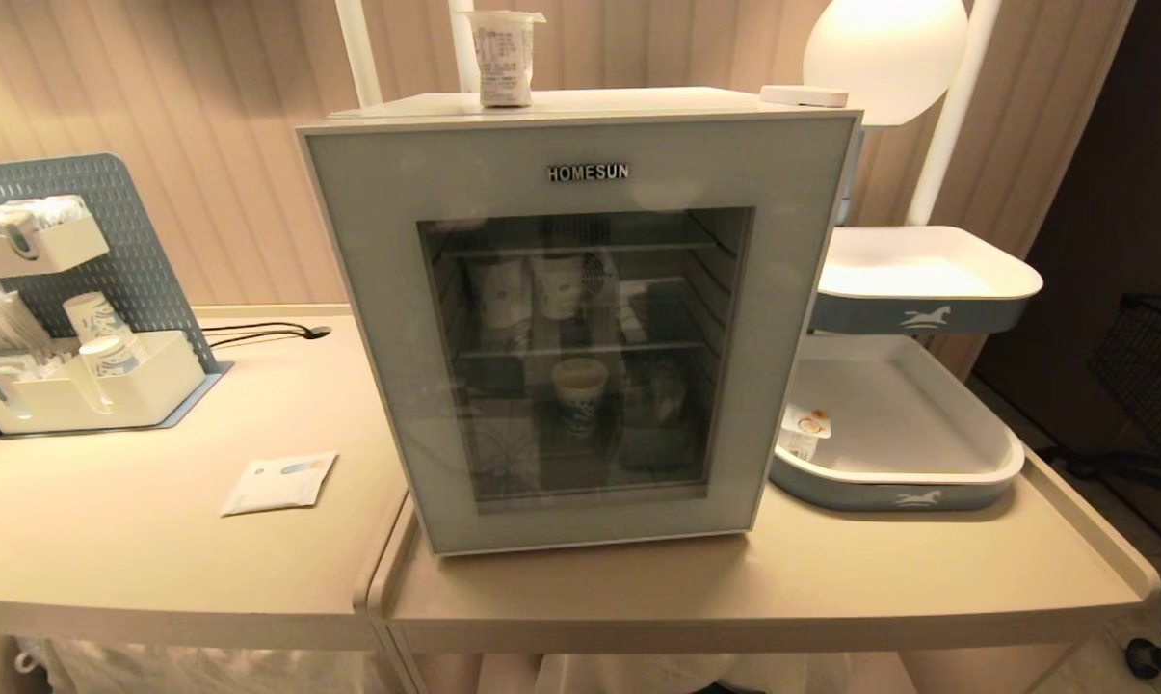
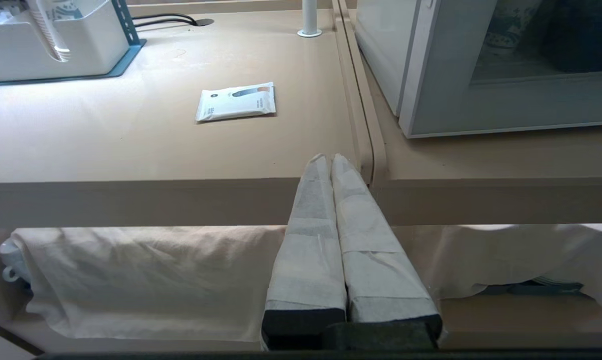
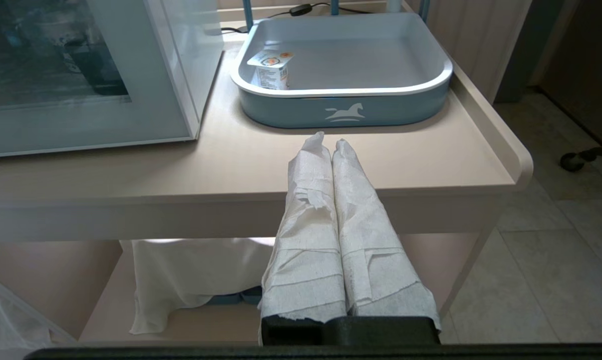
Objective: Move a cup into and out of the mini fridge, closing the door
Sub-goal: Open the freezer door
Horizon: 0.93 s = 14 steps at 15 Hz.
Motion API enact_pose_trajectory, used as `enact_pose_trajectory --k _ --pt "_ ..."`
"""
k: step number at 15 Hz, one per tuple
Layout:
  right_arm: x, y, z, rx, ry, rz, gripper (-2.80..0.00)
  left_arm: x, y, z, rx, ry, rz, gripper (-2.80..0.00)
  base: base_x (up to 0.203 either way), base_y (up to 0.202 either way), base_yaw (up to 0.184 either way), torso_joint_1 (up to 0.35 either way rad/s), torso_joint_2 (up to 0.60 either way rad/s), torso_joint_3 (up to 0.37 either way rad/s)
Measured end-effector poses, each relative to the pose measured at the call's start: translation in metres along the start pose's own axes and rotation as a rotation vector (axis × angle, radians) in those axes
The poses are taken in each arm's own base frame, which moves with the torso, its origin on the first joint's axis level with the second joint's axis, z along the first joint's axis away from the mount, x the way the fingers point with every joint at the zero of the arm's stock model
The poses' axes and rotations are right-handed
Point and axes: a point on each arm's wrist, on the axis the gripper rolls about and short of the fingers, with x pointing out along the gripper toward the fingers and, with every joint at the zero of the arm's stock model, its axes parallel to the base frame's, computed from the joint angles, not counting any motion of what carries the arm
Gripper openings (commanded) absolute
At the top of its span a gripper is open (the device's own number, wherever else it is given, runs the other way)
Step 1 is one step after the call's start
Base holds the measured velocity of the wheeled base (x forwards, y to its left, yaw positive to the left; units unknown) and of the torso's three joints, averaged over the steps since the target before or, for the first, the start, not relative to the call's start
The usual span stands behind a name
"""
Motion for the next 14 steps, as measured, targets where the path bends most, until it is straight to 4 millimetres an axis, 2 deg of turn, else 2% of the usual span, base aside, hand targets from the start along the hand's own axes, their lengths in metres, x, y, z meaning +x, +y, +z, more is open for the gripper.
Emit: enact_pose_trajectory --k 3,4,5,6,10,12,14 --pt "0.000 0.000 0.000 0.000 0.000 0.000 -2.80 0.000 0.000 0.000 0.007 -0.001 0.000 -2.80 0.000 0.000 0.000 0.000 0.00 0.000" --pt "0.000 0.000 0.000 0.000 0.000 0.000 -2.80 -0.001 0.000 0.004 0.009 -0.010 0.002 -2.80 0.000 0.000 0.000 0.000 0.00 0.000" --pt "0.000 0.000 0.000 0.000 0.000 0.000 -2.80 -0.004 0.001 0.016 0.002 -0.046 0.004 -2.80 0.000 0.000 0.000 0.000 0.00 0.000" --pt "0.000 0.000 0.000 0.000 0.000 0.000 -2.80 -0.010 0.002 0.037 -0.014 -0.097 0.005 -2.80 0.000 0.000 0.000 0.000 0.00 0.000" --pt "0.000 0.000 0.000 0.000 0.000 0.000 -2.80 -0.055 0.007 0.160 -0.079 -0.306 -0.009 -2.80 0.000 0.000 0.000 0.000 0.00 0.000" --pt "0.000 0.000 0.000 0.000 0.000 0.000 -2.80 -0.048 0.008 0.194 -0.124 -0.206 -0.054 -2.80 0.000 0.000 0.000 0.000 0.00 0.000" --pt "0.000 0.000 0.000 0.000 0.000 0.001 -2.80 -0.011 0.007 0.208 -0.206 -0.015 -0.088 -2.80 0.000 0.000 0.000 0.000 0.00 0.000"
